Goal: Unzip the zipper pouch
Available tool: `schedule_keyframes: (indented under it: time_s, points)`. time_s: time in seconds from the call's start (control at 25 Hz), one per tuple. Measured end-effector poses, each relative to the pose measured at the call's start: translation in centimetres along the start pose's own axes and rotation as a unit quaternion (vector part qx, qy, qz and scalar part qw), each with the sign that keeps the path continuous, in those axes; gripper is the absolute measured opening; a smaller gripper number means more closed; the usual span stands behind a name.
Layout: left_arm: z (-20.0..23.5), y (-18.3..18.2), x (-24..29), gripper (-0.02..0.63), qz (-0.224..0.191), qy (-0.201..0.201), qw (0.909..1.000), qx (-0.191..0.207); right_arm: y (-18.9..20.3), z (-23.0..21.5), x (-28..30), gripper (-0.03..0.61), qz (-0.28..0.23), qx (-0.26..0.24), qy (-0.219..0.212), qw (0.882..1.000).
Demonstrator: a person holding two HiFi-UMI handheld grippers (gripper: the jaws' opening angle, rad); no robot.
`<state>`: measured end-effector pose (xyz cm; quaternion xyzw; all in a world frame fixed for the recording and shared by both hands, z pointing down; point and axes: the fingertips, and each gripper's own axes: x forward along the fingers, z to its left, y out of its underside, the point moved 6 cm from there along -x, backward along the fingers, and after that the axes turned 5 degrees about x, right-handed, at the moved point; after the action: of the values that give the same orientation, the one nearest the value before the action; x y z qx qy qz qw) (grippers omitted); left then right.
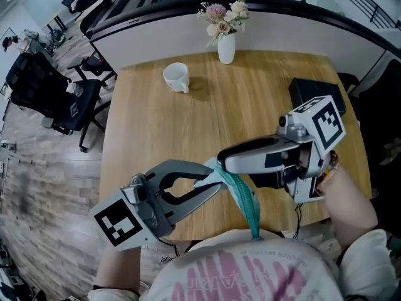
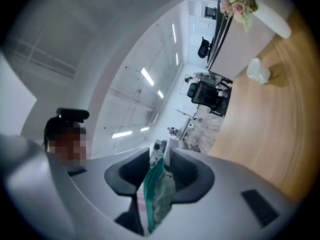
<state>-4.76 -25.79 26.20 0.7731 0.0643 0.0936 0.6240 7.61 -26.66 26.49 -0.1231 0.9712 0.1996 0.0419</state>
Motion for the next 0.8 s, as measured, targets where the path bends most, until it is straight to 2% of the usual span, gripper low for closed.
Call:
schedule_keyframes:
  time_s: [0.08,0.2,0.36,0.6,0.8]
  points:
    - [-0.3,-0.4,-0.6,0.012,-0.001,0.003,1.0000,0.009,0.2,0.6,0.8,0.116,0.000,-0.012,-0.014,1.000]
    - [-0.8,-0.6,-1.3,0.012,0.010,-0.001,0.9998,0.019,0.3,1.4,1.5,0.053,-0.004,-0.043,0.001,0.999]
    - [-1.0,-0.4,-1.7,0.012,0.016,-0.012,0.9996,0.019,0.3,2.1,1.5,0.044,-0.006,-0.077,0.021,0.997]
    - [-1.3,-1.0,-2.0,0.012,-0.002,-0.018,0.9998,0.011,0.6,3.4,1.0,0.043,-0.013,-0.108,0.002,0.994]
    - [-1.3,-1.6,-1.8,0.012,-0.020,-0.014,0.9997,0.005,1.2,4.0,0.8,0.043,0.011,-0.150,0.001,0.989]
